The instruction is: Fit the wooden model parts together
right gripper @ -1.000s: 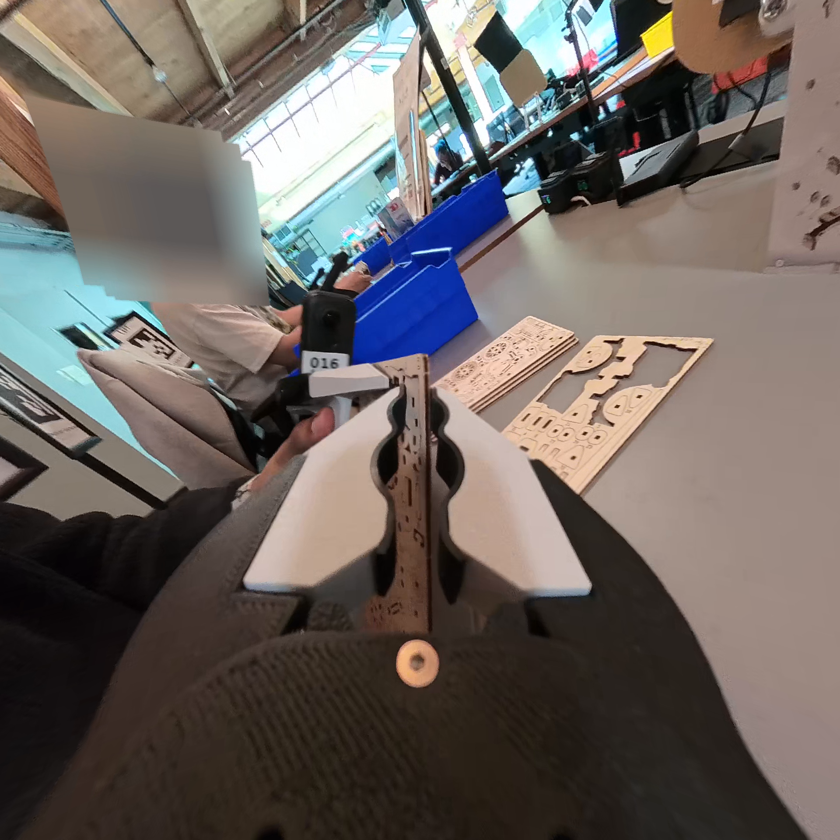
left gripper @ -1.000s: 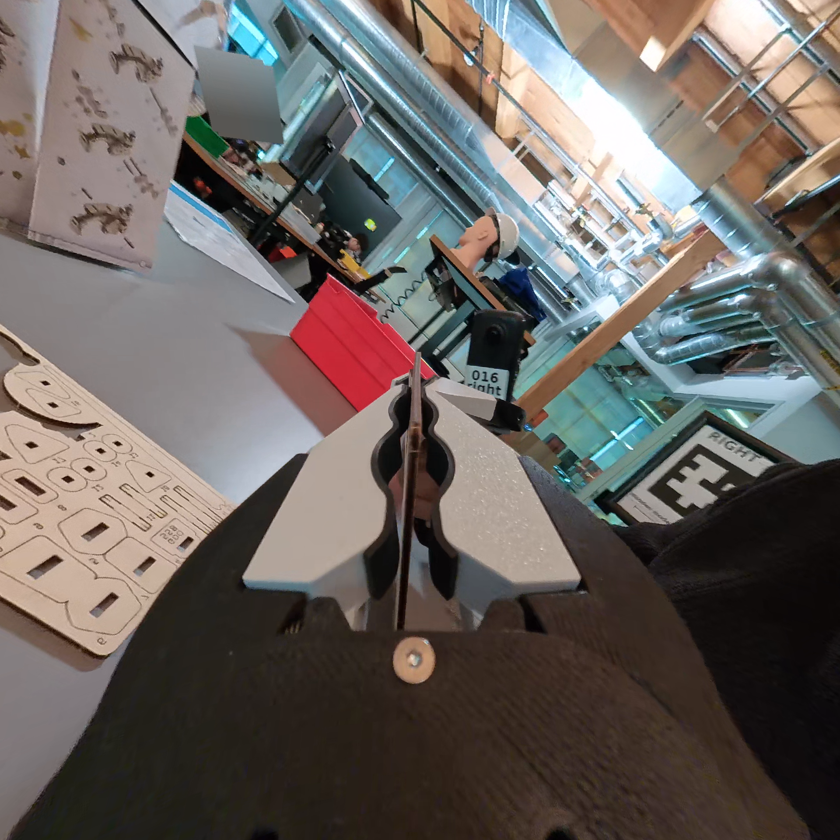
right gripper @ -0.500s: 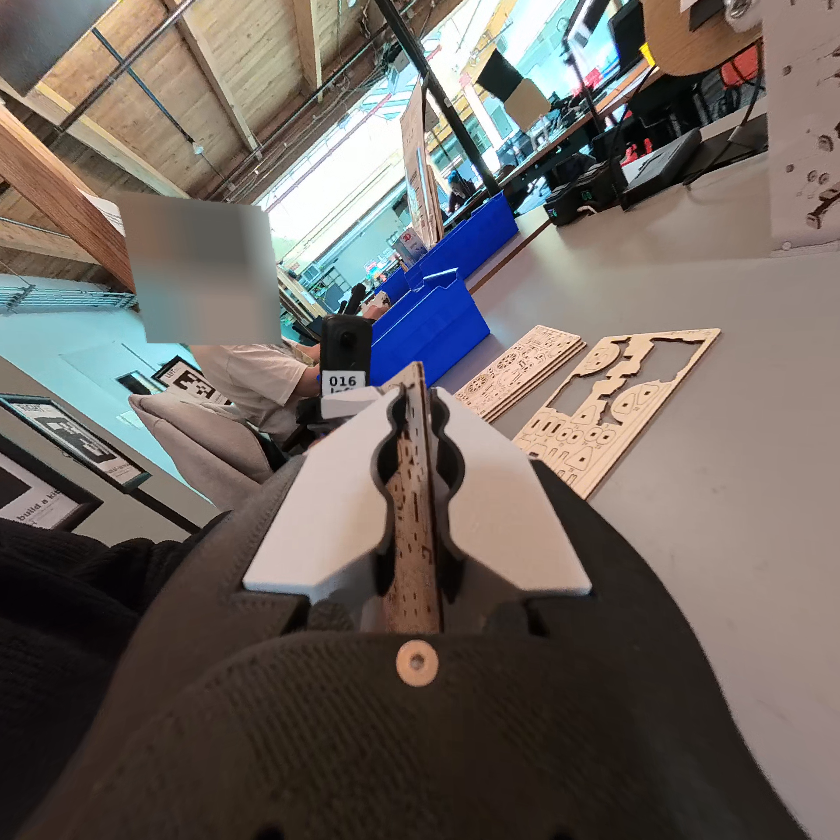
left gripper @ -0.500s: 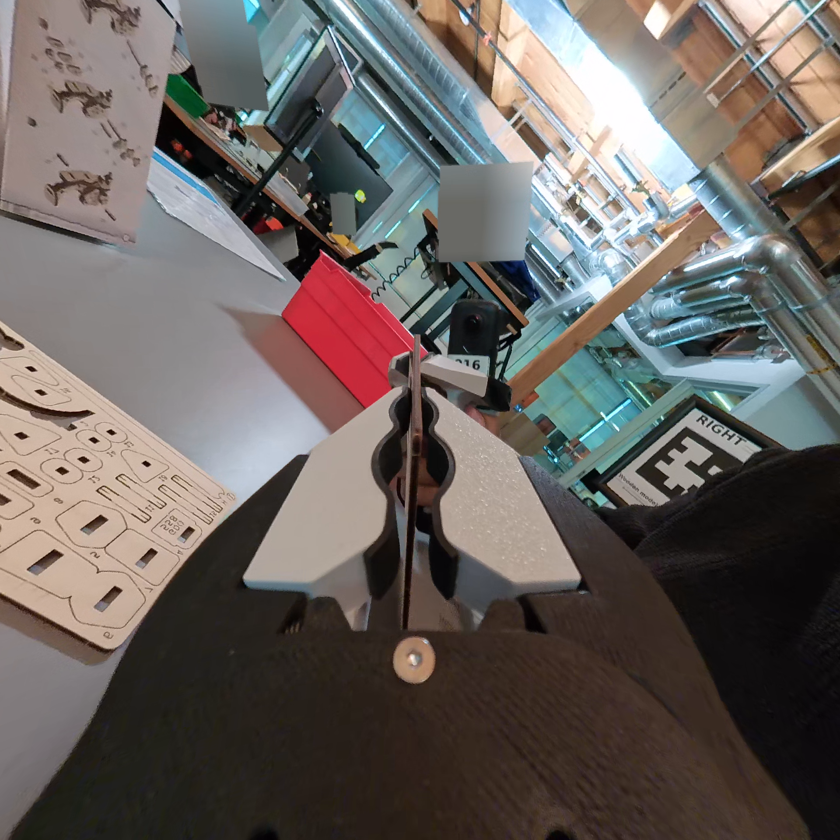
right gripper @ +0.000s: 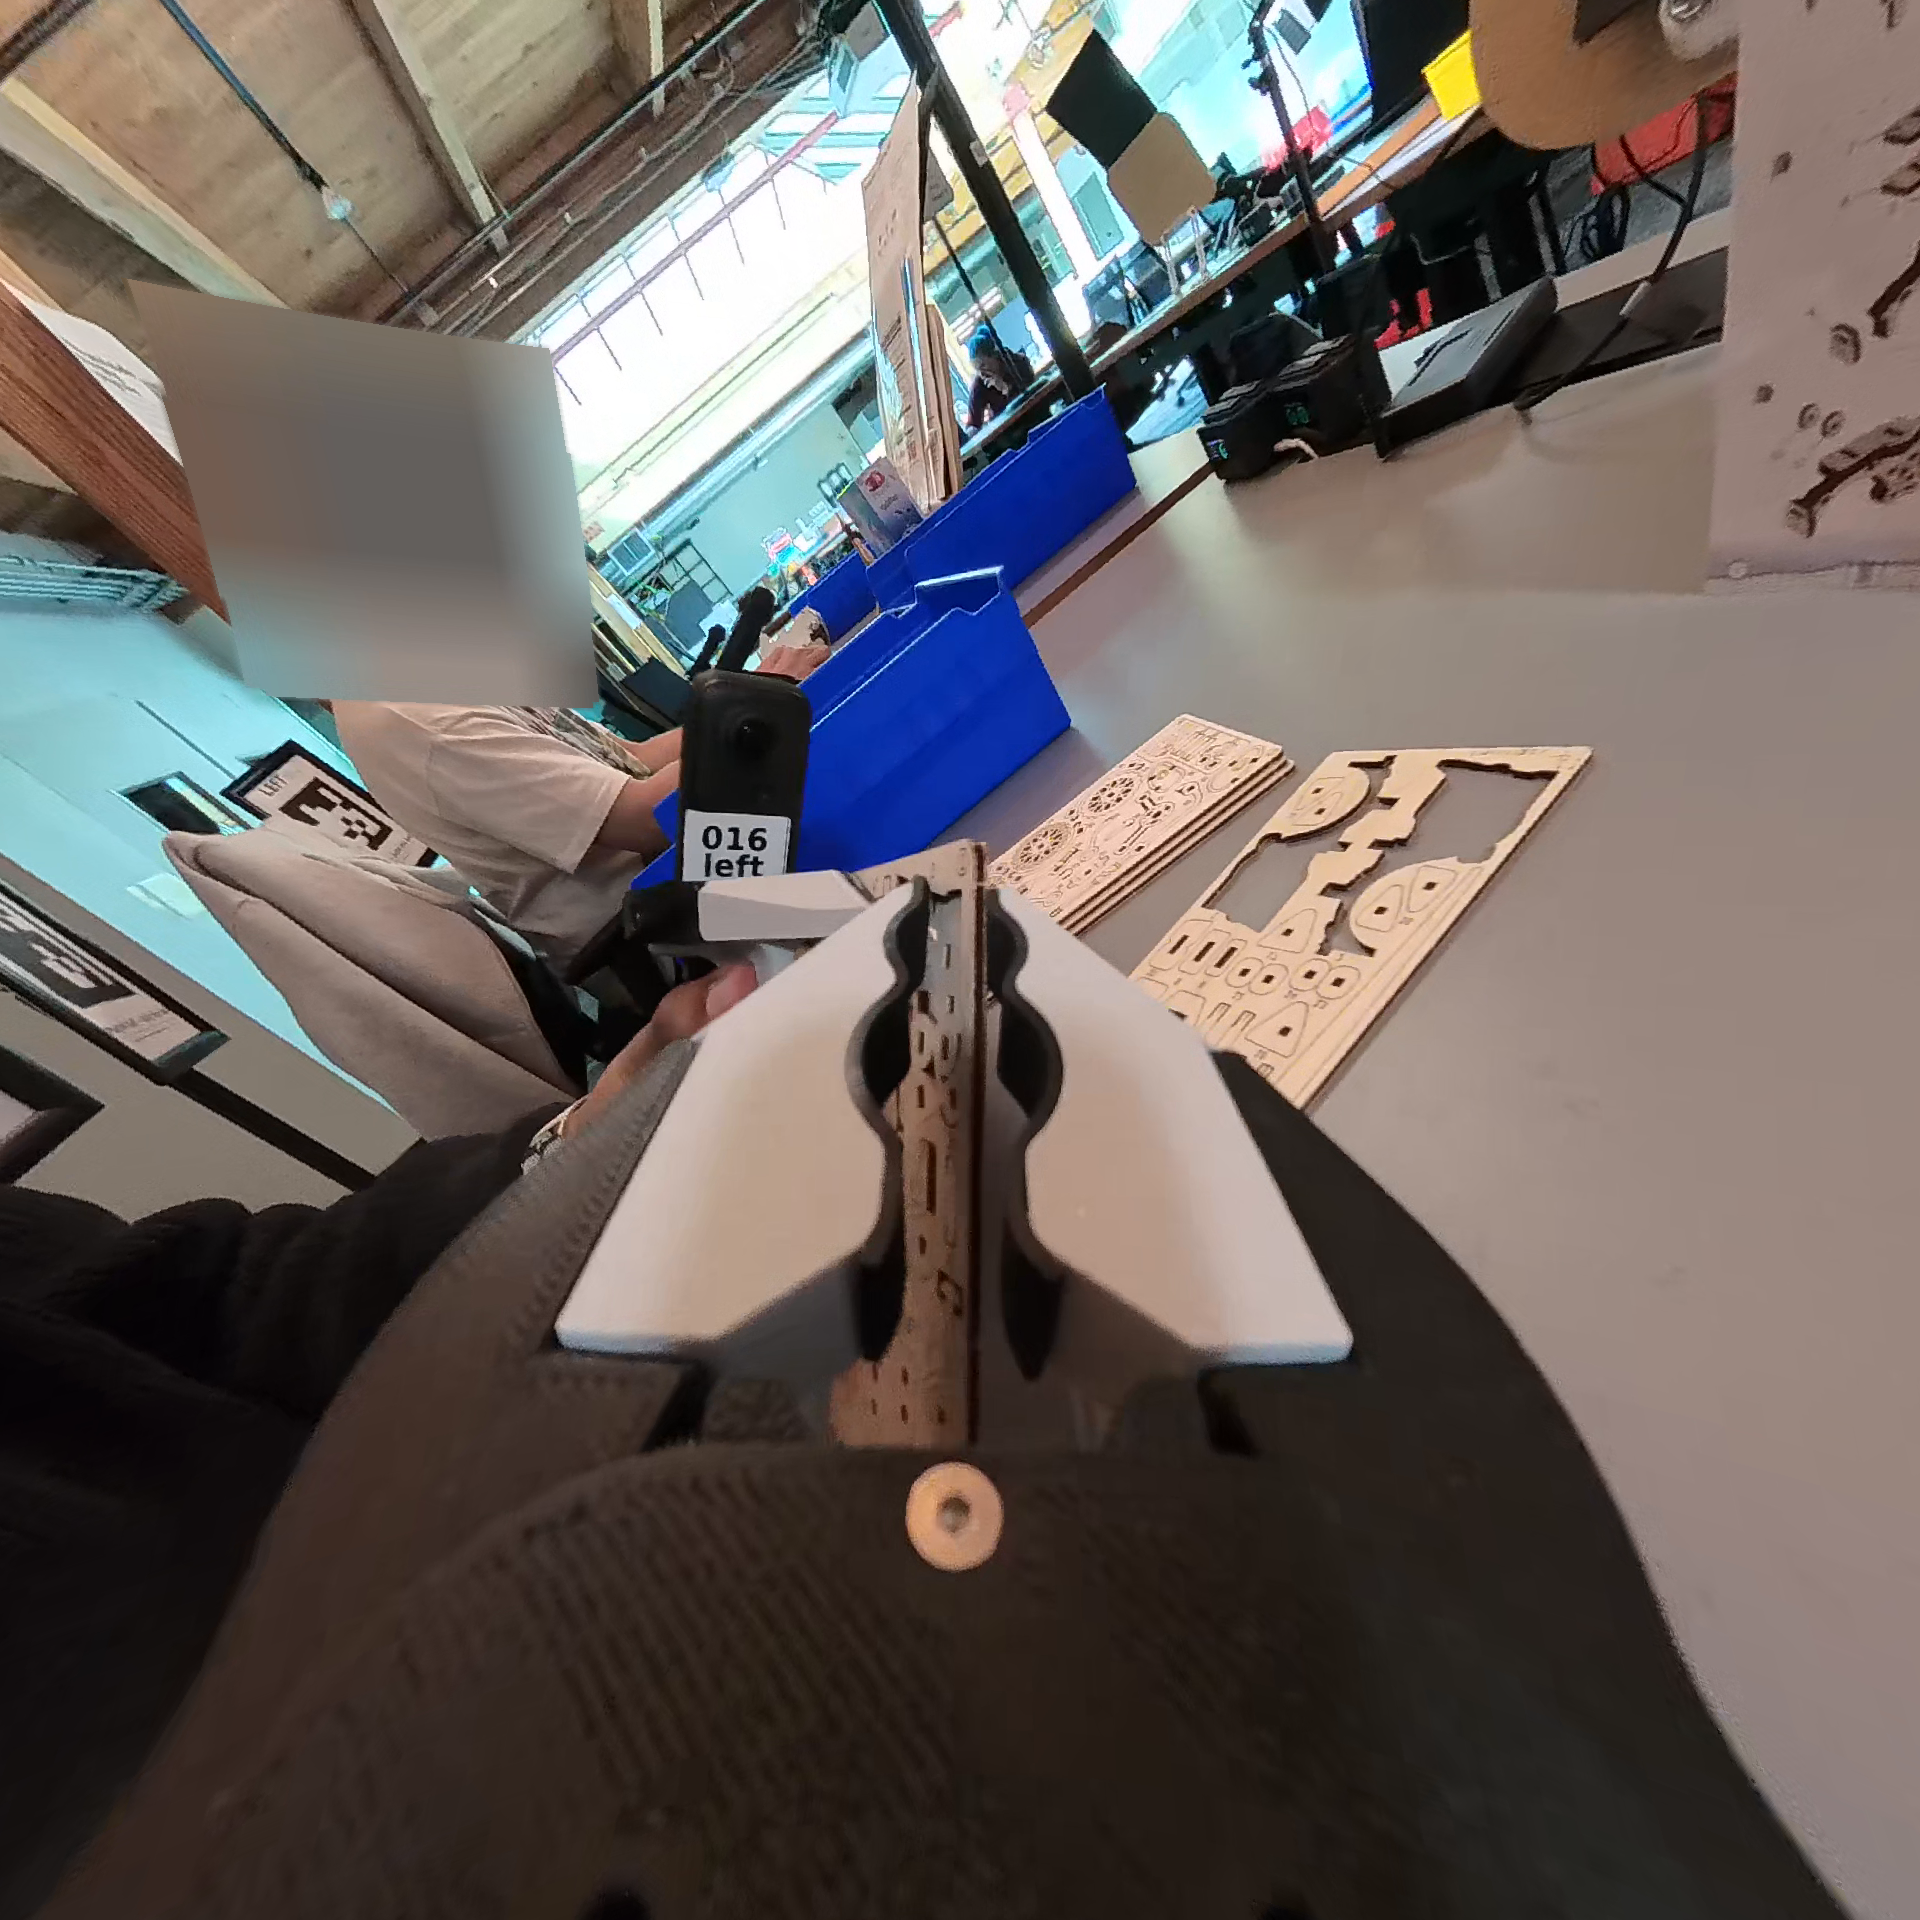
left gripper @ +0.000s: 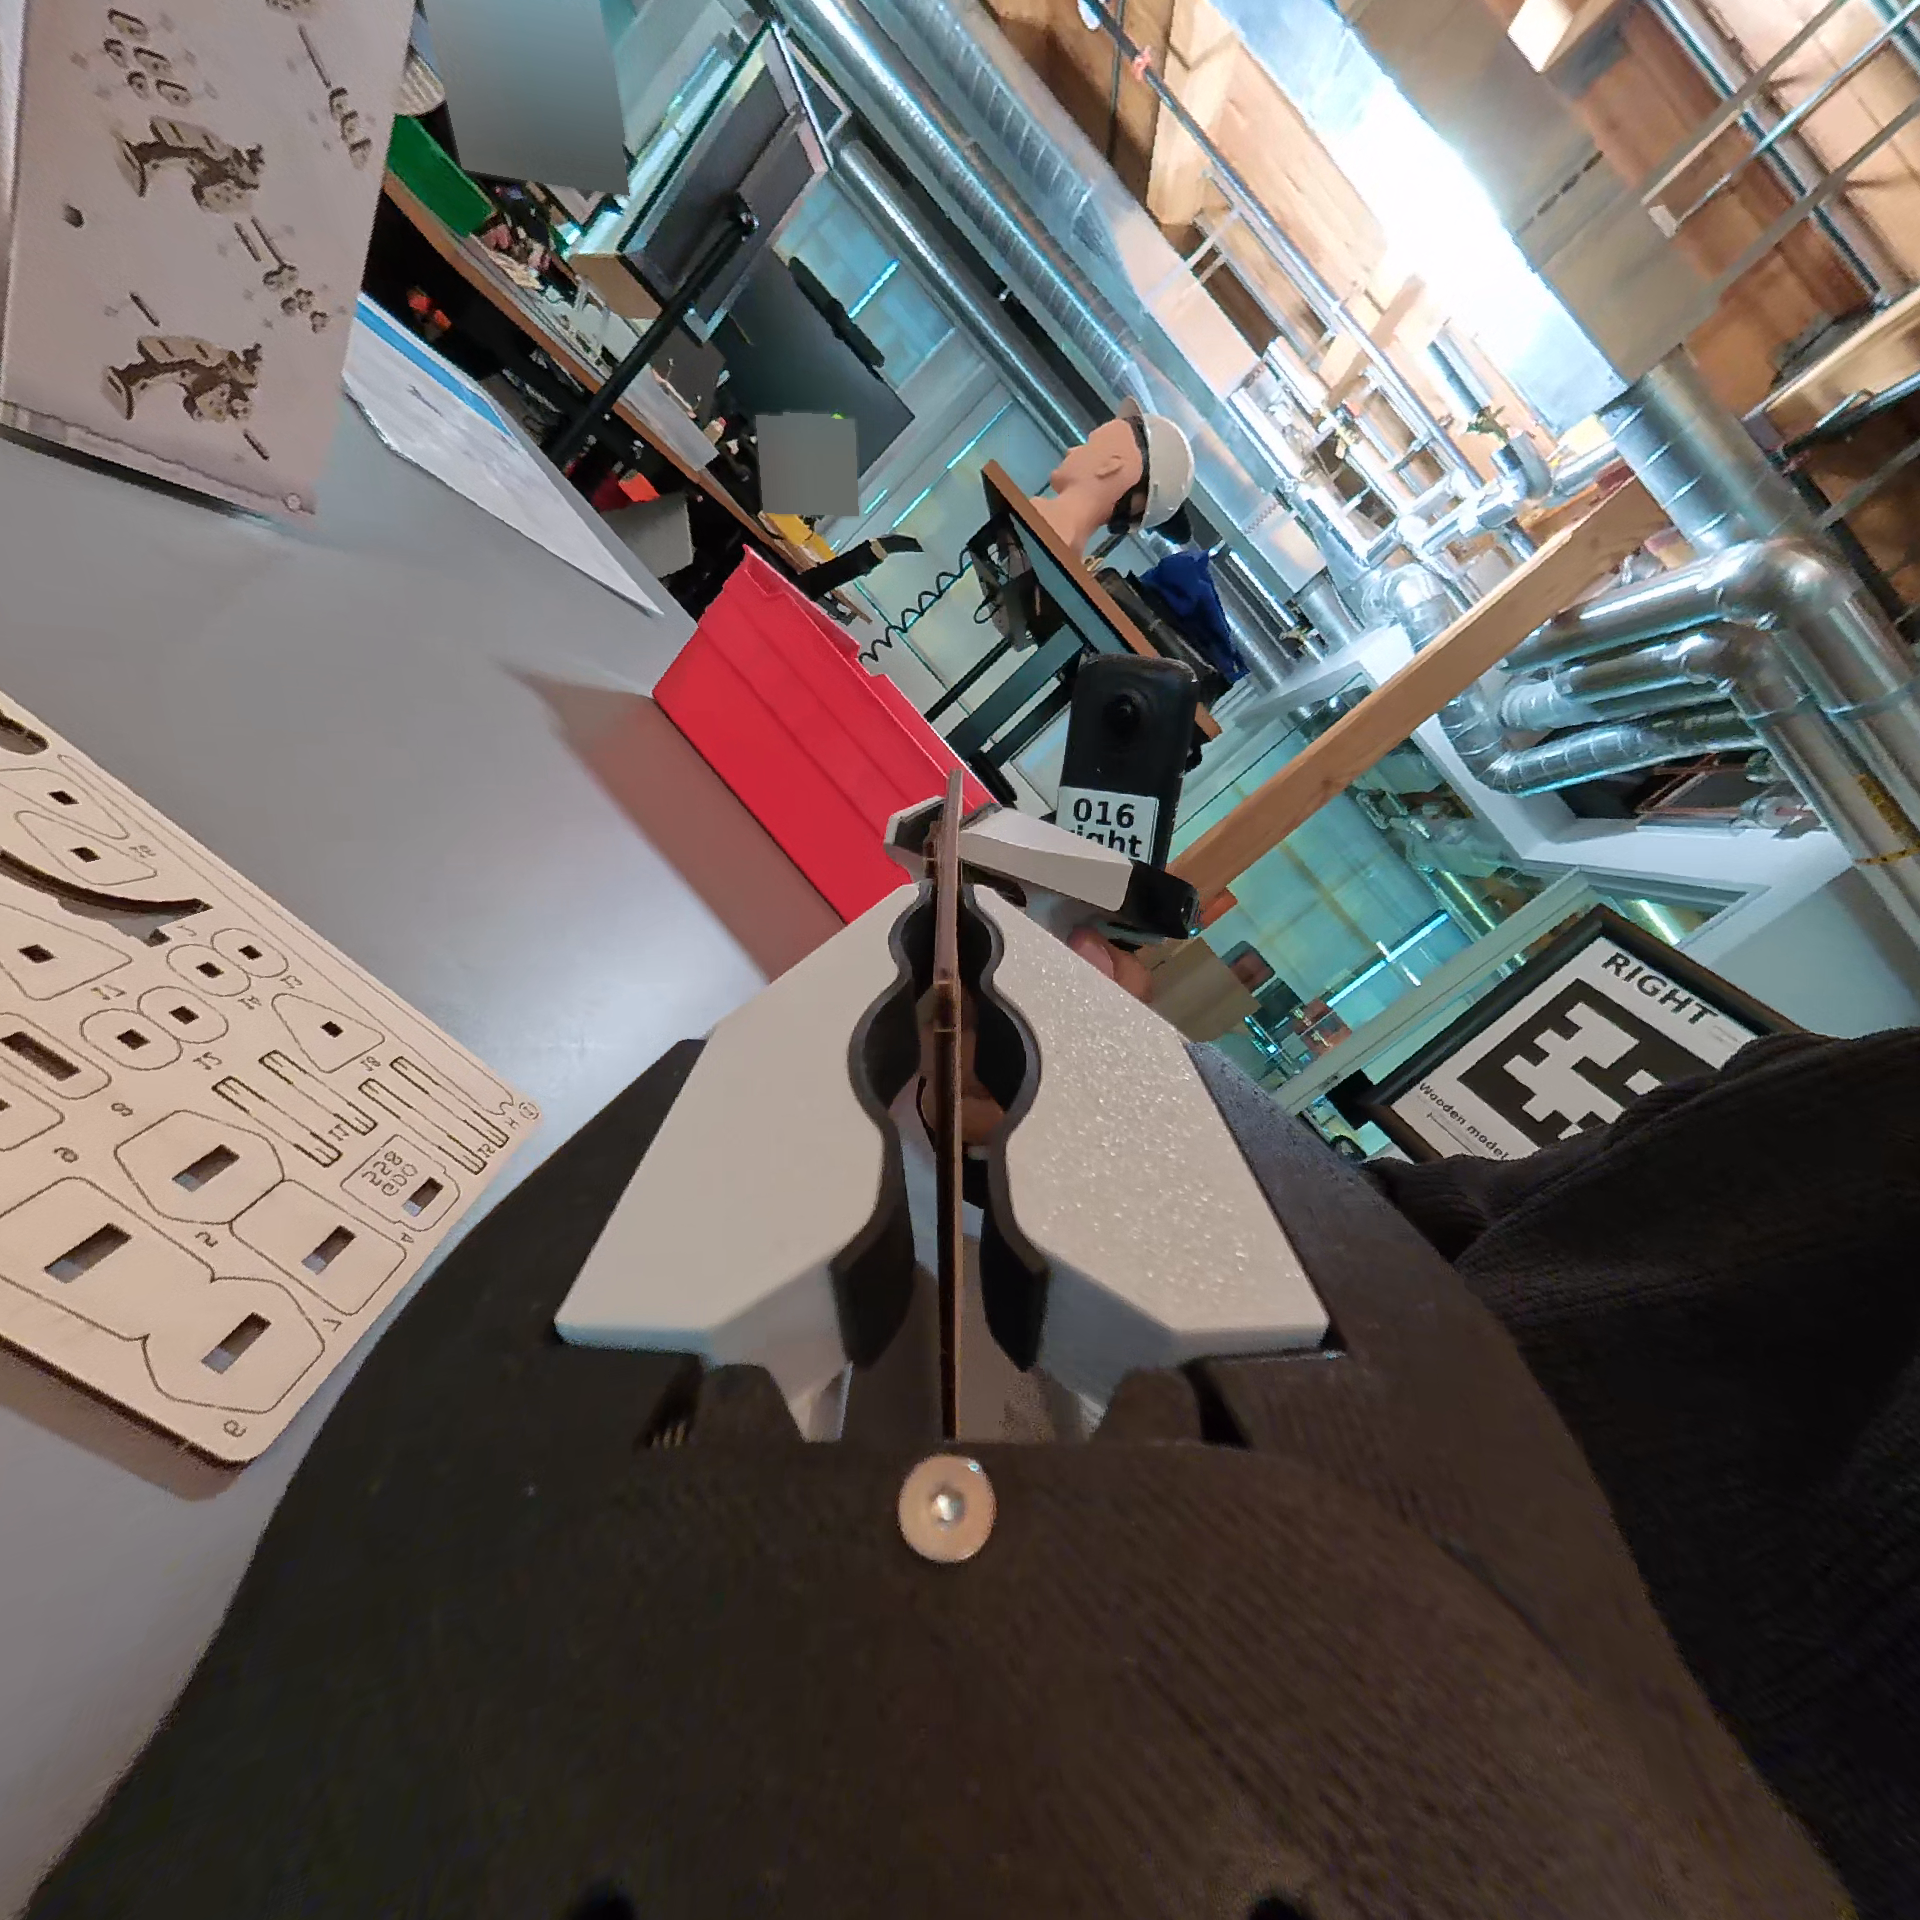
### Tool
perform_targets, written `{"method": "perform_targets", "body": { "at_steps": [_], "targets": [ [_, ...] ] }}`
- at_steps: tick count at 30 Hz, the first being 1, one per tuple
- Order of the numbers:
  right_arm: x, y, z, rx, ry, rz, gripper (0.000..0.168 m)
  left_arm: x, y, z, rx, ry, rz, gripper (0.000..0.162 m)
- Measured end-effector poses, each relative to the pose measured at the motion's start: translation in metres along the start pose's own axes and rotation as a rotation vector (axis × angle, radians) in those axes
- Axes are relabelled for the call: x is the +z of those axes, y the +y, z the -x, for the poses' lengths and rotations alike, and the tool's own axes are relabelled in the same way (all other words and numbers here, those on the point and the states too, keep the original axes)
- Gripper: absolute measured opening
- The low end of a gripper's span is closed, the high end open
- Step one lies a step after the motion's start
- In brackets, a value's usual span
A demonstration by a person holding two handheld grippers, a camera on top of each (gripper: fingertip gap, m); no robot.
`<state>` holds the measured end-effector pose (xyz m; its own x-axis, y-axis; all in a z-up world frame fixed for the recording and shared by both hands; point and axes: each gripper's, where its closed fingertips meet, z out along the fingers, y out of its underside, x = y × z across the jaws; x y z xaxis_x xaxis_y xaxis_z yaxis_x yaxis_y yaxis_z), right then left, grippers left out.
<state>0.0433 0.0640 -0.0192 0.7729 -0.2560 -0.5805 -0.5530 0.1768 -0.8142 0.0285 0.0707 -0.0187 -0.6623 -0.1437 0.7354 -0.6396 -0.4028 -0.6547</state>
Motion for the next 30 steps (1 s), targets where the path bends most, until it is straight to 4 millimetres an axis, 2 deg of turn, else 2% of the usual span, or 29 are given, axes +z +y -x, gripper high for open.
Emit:
{"method": "perform_targets", "body": {
  "at_steps": [5,9,16,22,27,30],
  "targets": [
    [0.000,0.002,0.001,0.005,-0.018,0.019,0.017,-0.007,-0.010,0.001,-0.011,0.007,-0.045,0.000],
    [0.003,0.011,0.004,0.087,-0.078,0.070,0.010,-0.017,-0.022,0.004,-0.042,0.019,-0.093,0.000],
    [0.003,0.014,0.001,0.072,-0.066,0.090,0.006,-0.015,-0.020,0.003,-0.031,0.017,-0.079,0.000],
    [0.003,0.017,-0.005,-0.044,0.025,0.124,0.009,-0.013,-0.017,0.001,-0.018,0.022,-0.062,0.000],
    [0.004,0.018,-0.005,-0.028,0.018,0.110,0.006,-0.012,-0.015,0.006,0.016,-0.030,-0.047,0.000],
    [0.003,0.012,-0.003,0.016,-0.011,0.073,0.005,-0.012,-0.016,0.005,-0.023,-0.003,-0.066,0.000]
  ]
}}
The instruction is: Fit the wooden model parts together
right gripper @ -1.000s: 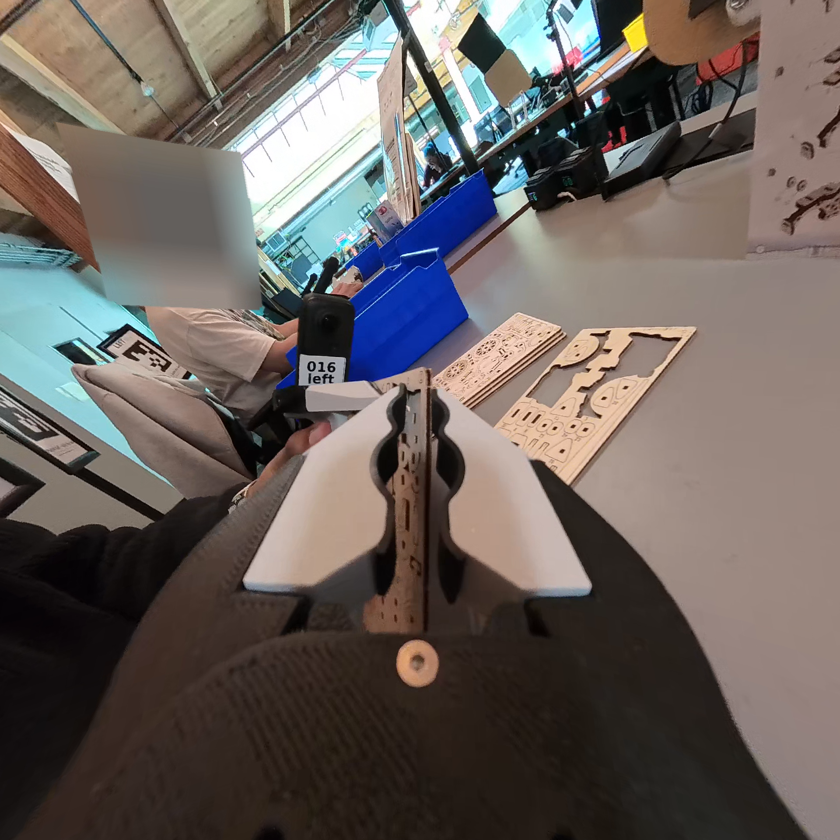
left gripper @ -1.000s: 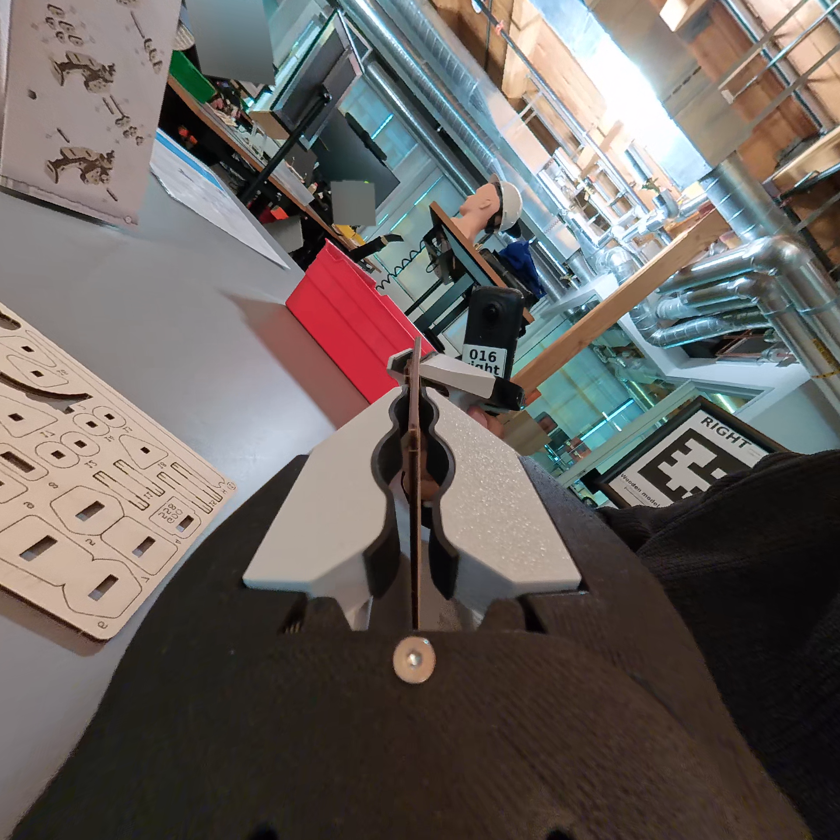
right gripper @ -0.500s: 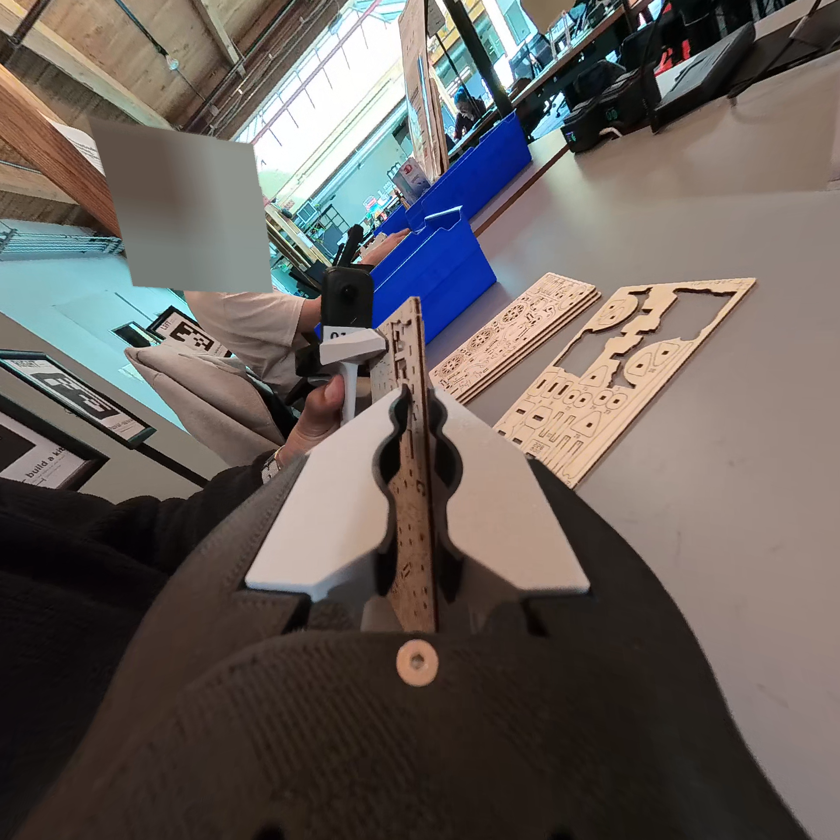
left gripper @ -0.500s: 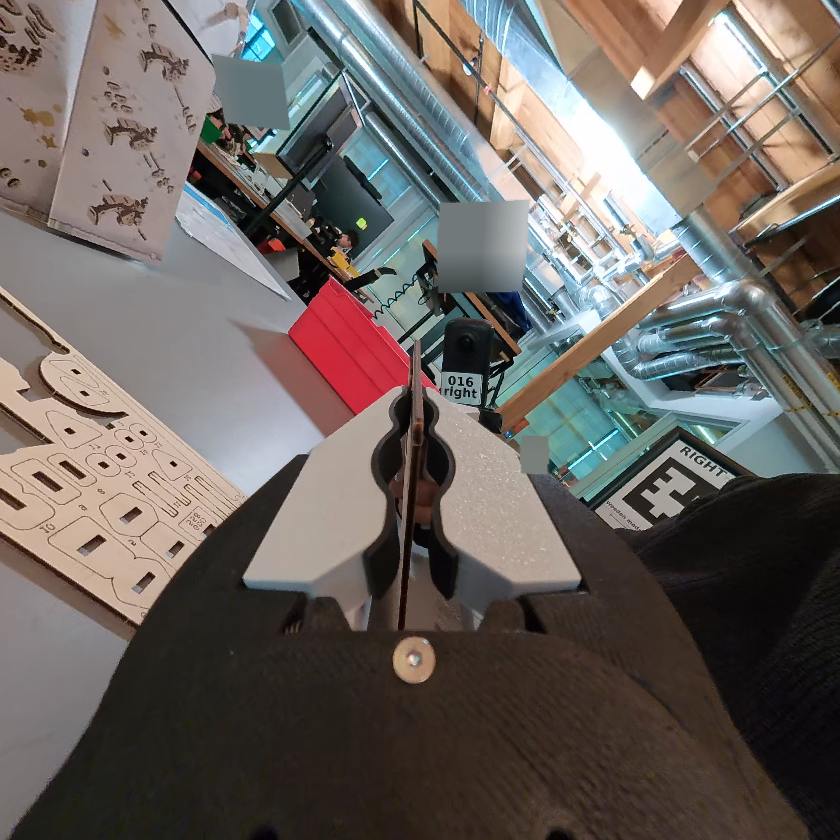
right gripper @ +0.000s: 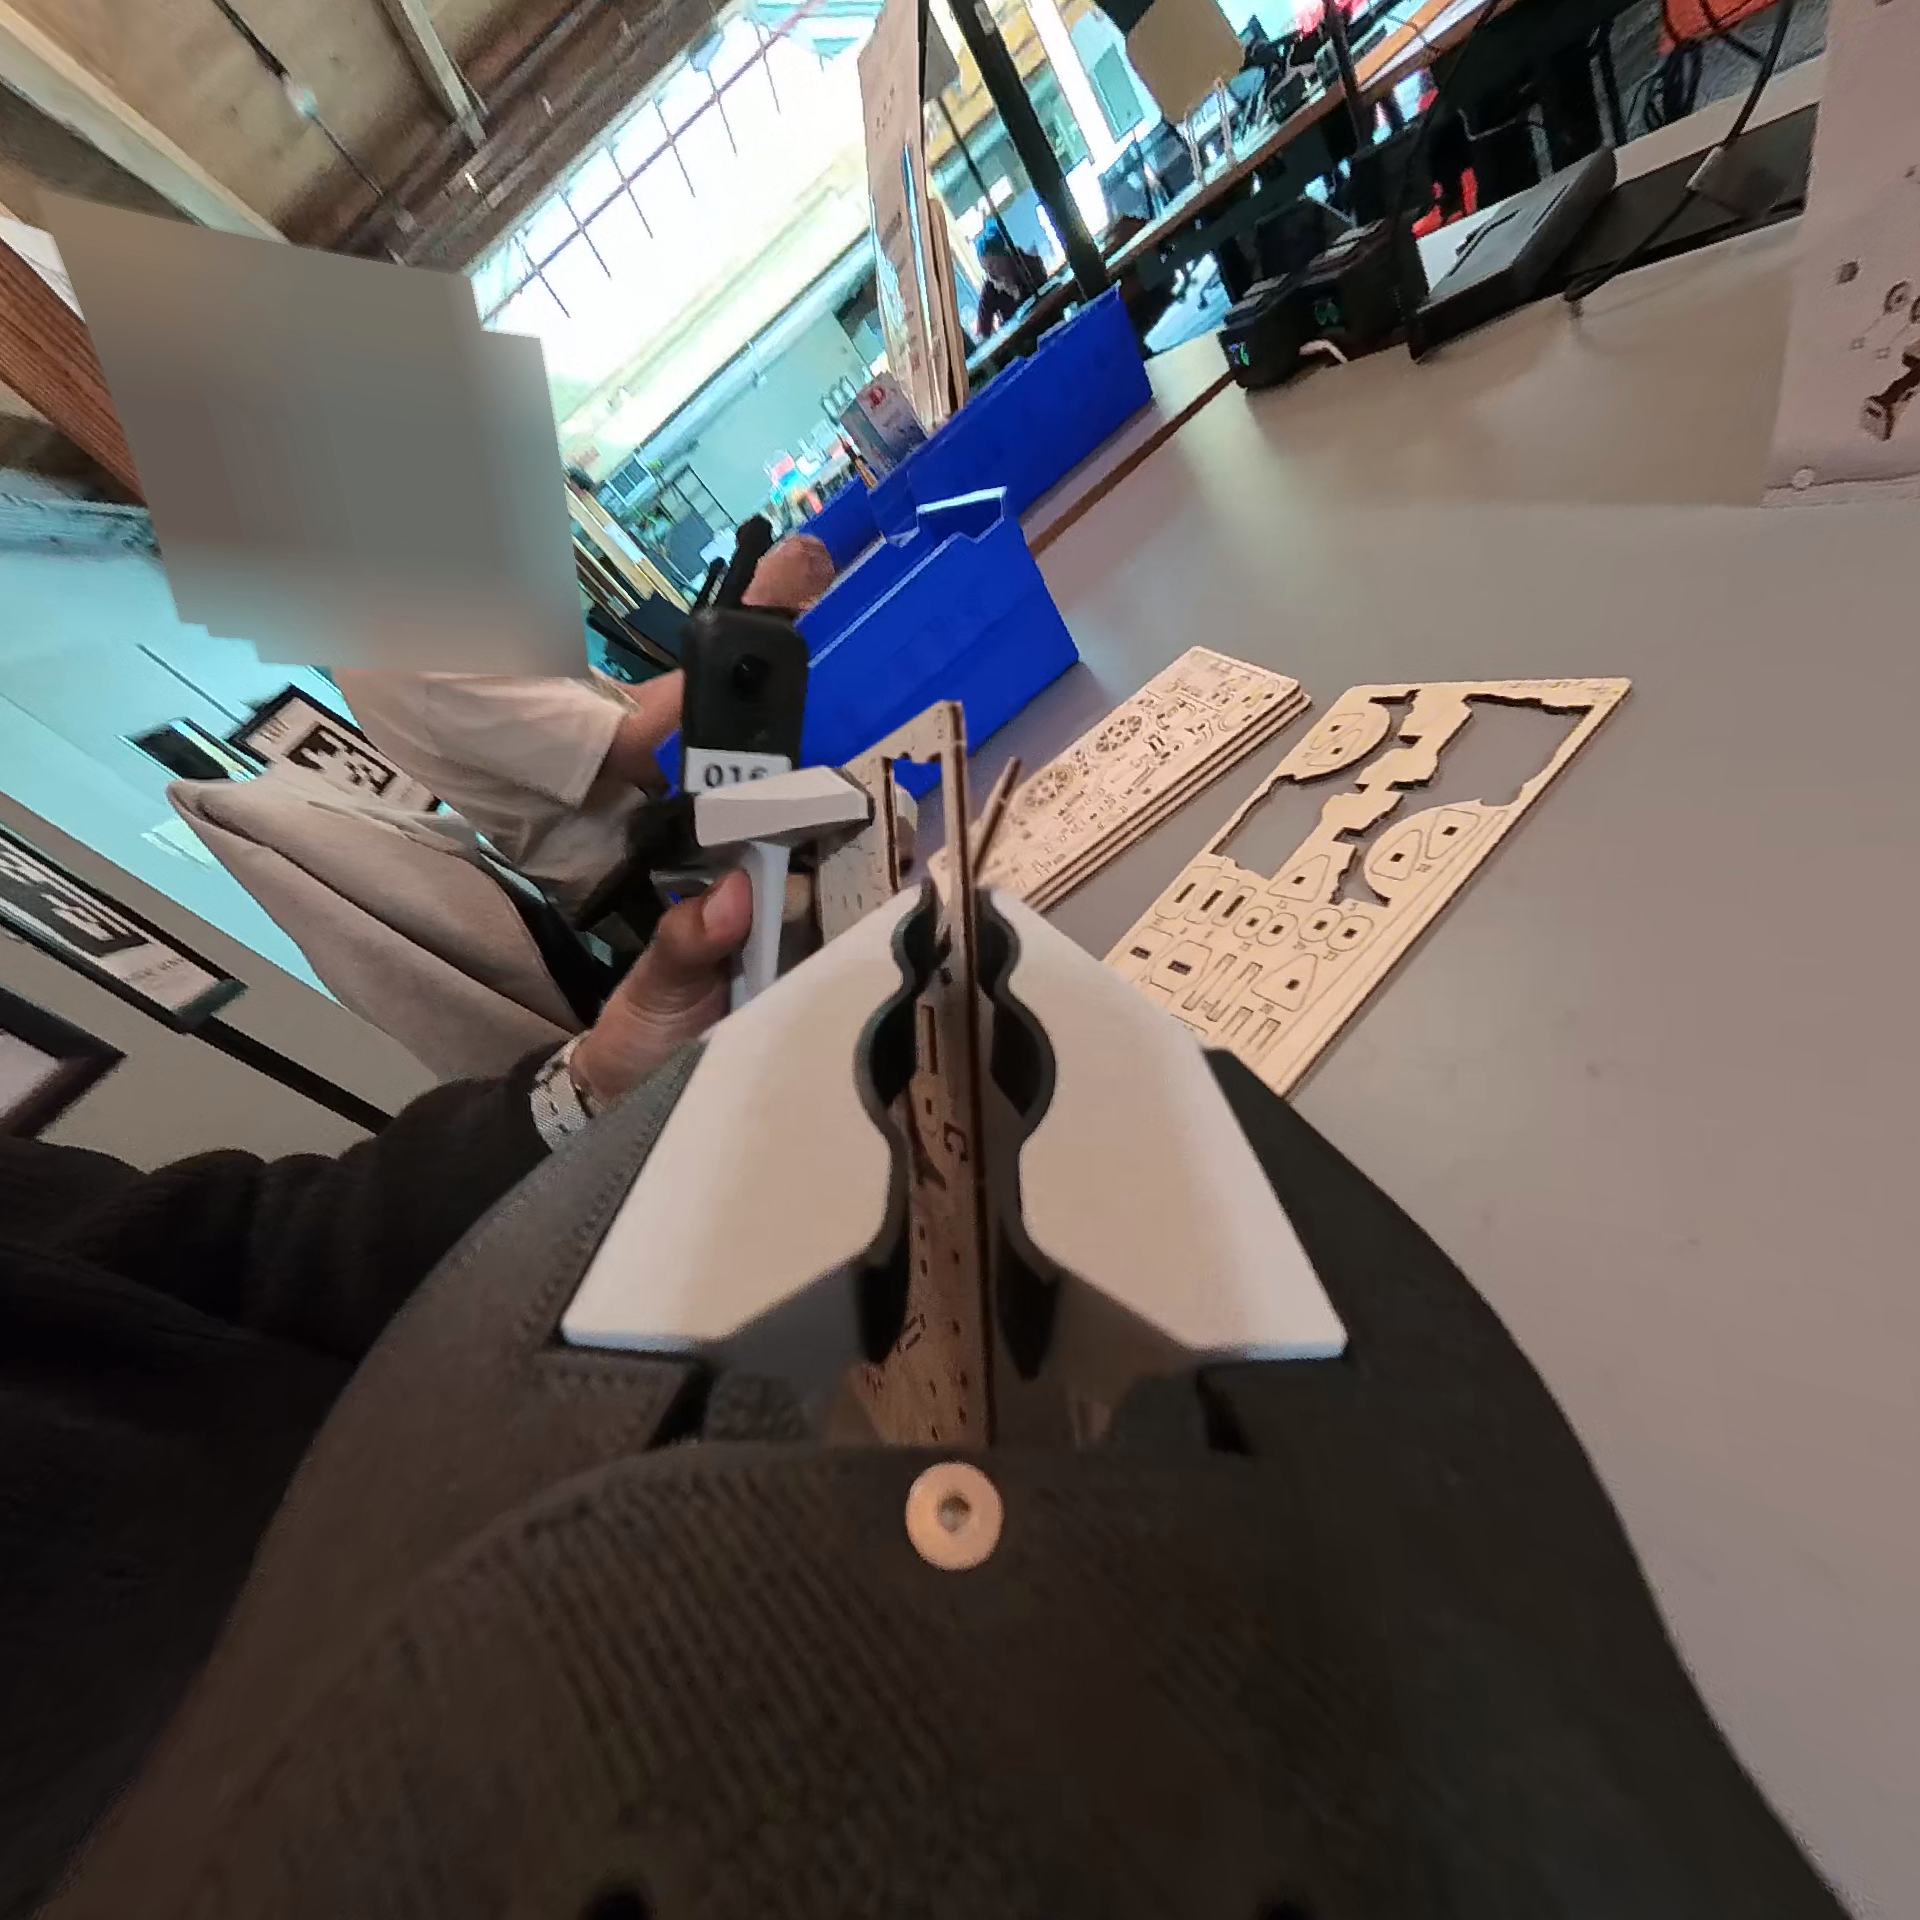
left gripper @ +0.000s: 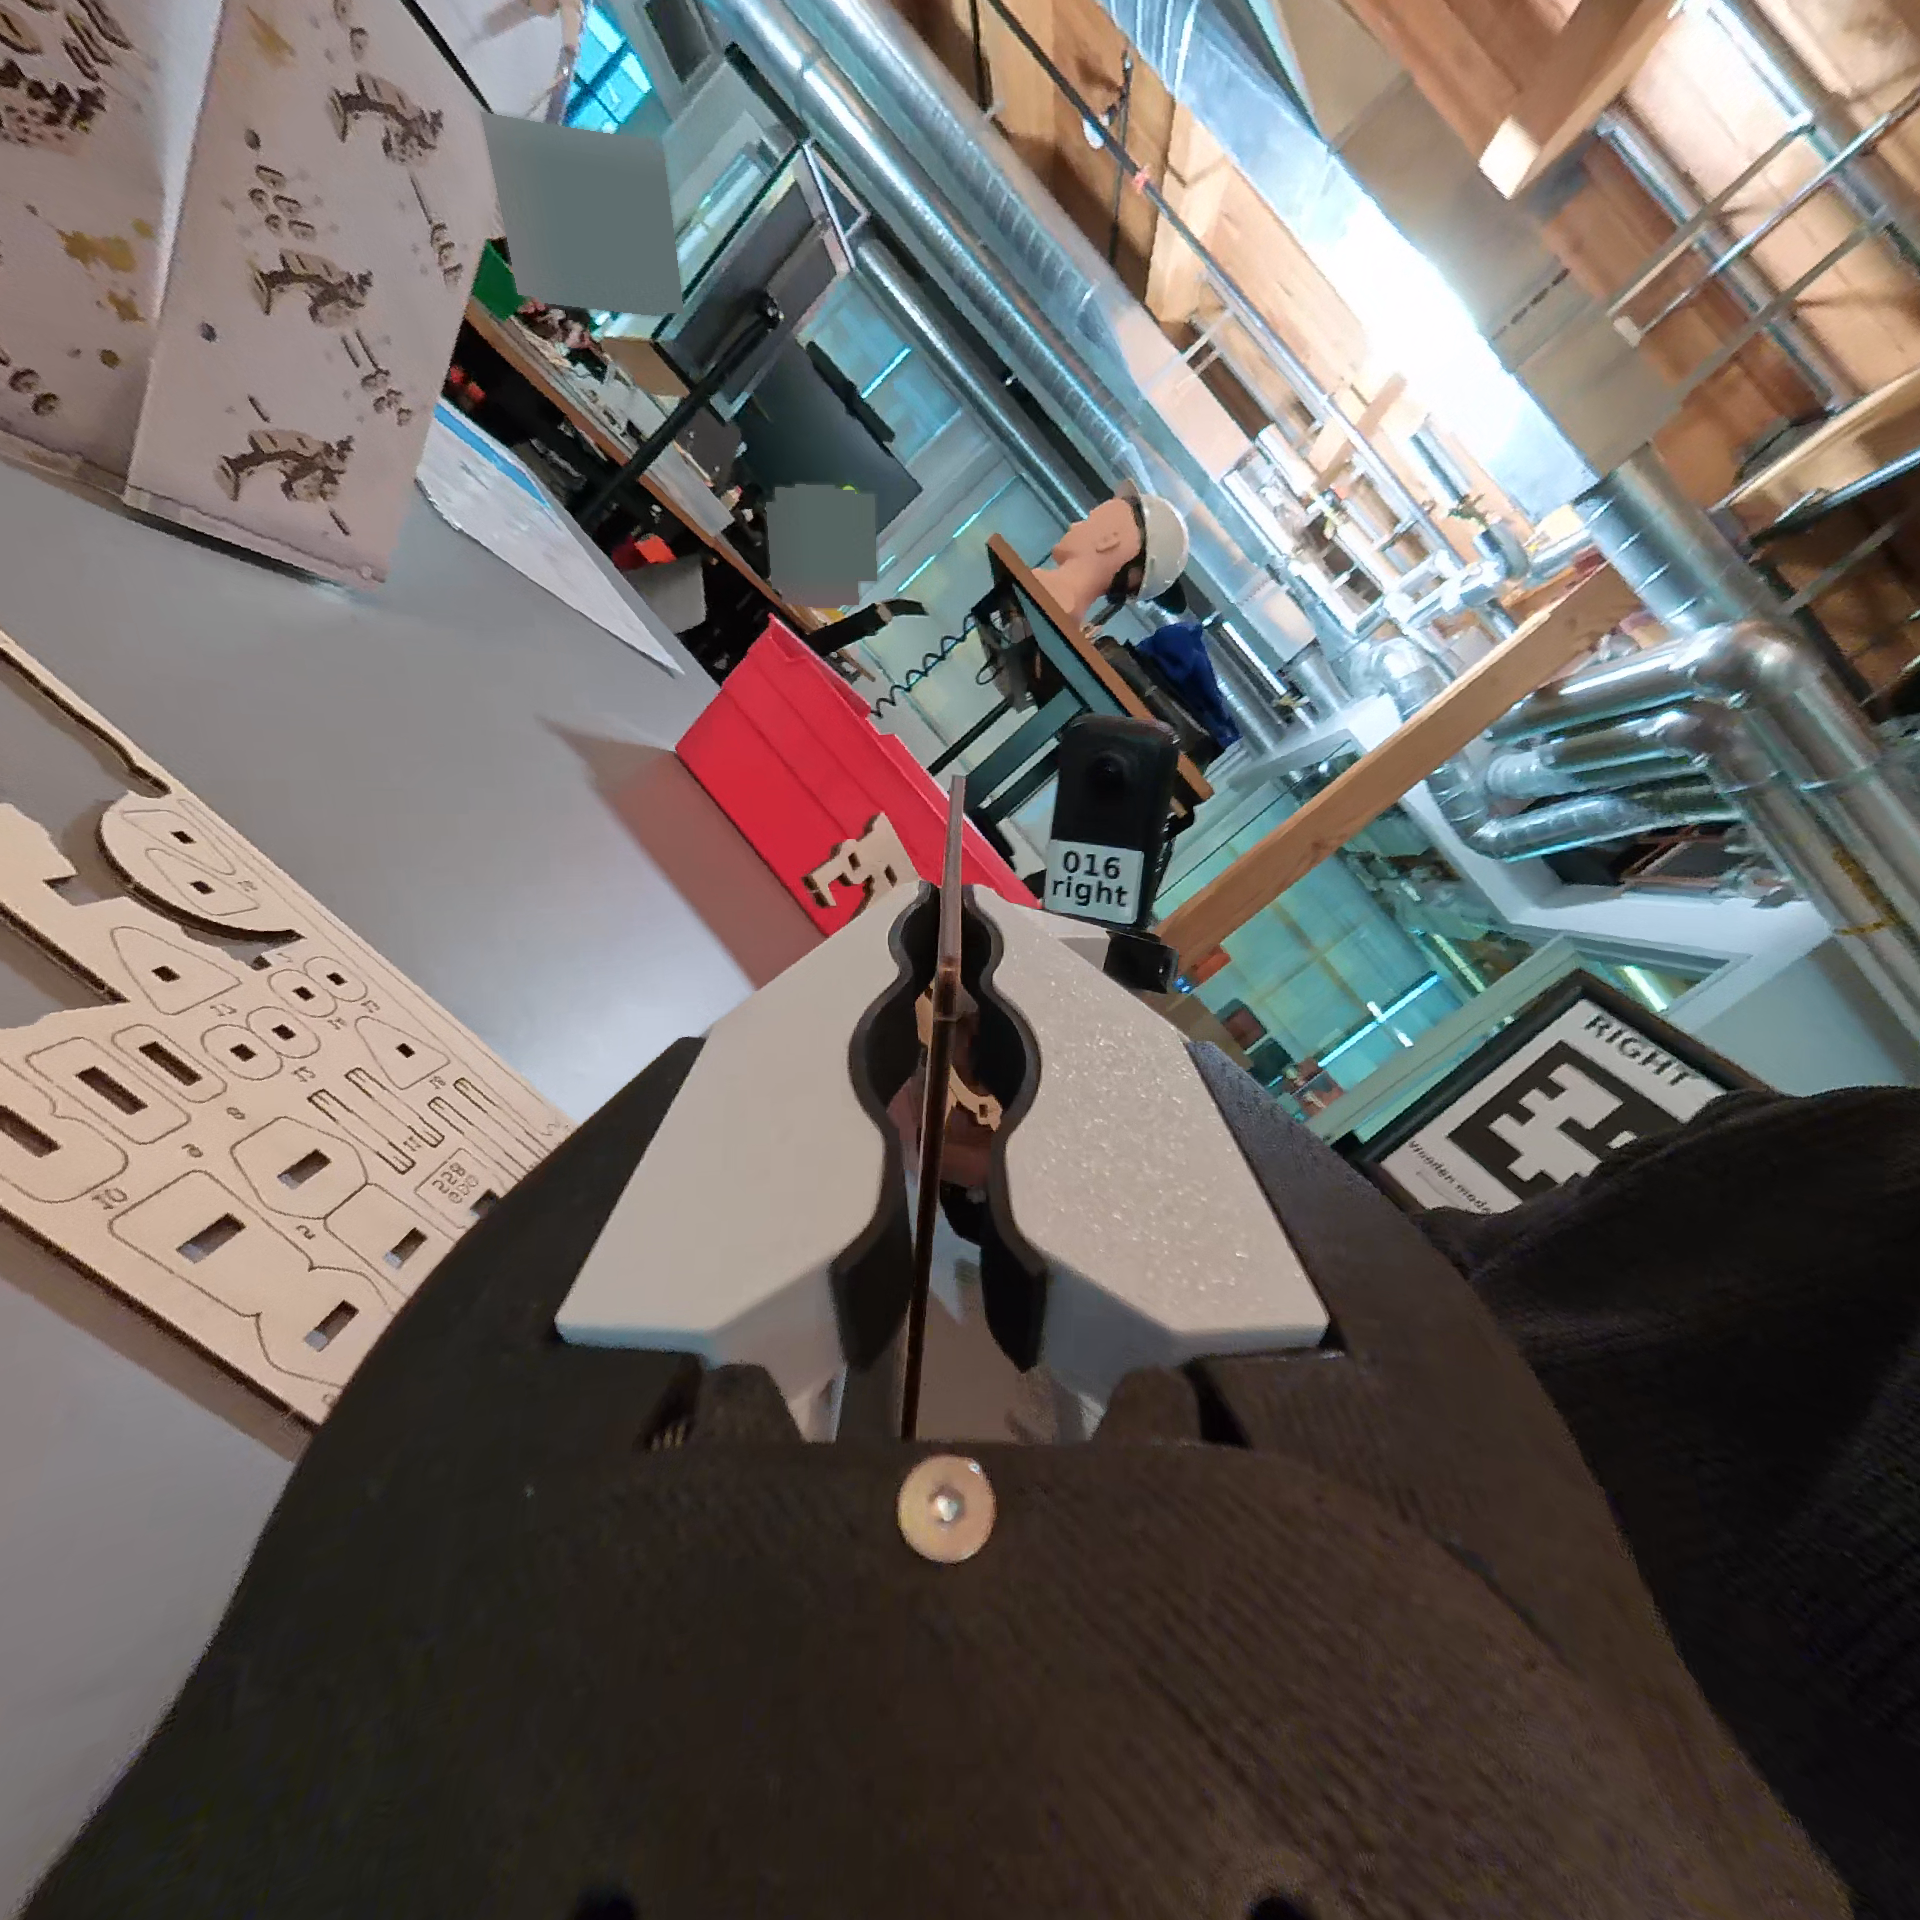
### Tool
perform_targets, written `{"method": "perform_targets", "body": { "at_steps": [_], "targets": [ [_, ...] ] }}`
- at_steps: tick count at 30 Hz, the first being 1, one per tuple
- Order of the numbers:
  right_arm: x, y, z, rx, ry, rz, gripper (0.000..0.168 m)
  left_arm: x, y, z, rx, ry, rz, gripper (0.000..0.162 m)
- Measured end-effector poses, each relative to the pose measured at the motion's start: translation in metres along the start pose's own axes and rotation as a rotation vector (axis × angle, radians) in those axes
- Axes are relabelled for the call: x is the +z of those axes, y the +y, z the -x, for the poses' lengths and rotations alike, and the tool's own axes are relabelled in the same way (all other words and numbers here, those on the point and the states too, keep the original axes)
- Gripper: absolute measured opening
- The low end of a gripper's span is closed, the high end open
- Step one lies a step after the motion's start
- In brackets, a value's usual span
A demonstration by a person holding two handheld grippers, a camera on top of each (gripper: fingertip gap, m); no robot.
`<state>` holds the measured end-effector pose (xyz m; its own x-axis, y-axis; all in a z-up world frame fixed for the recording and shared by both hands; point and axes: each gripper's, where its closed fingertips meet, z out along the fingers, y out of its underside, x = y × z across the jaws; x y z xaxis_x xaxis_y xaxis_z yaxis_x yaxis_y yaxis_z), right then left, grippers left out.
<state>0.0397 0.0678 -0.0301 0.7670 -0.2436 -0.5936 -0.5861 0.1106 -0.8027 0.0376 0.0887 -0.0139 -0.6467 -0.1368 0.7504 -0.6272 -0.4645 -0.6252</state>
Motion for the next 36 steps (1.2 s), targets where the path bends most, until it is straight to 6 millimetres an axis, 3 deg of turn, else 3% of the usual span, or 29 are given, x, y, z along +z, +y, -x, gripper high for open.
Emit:
{"method": "perform_targets", "body": {
  "at_steps": [2,5,10,24,33,36],
  "targets": [
    [-0.003,-0.005,0.000,0.046,-0.023,-0.034,0.007,-0.002,-0.002,0.001,-0.026,0.010,-0.014,0.000],
    [-0.006,-0.009,-0.003,0.119,-0.053,-0.056,0.024,-0.006,-0.008,0.004,-0.032,-0.002,-0.039,0.000],
    [-0.001,0.004,-0.003,0.160,-0.080,0.025,0.039,-0.013,-0.017,0.008,-0.079,0.010,-0.088,0.000],
    [-0.006,-0.011,-0.004,0.071,-0.047,-0.058,0.033,-0.017,-0.023,0.008,-0.139,0.050,-0.132,0.000],
    [0.002,0.007,0.009,0.067,-0.117,0.043,0.030,-0.033,-0.043,0.009,-0.192,0.094,-0.247,0.000],
    [0.005,0.017,0.018,0.080,-0.172,0.100,0.014,-0.037,-0.047,0.010,-0.194,0.095,-0.264,0.000]
  ]
}}
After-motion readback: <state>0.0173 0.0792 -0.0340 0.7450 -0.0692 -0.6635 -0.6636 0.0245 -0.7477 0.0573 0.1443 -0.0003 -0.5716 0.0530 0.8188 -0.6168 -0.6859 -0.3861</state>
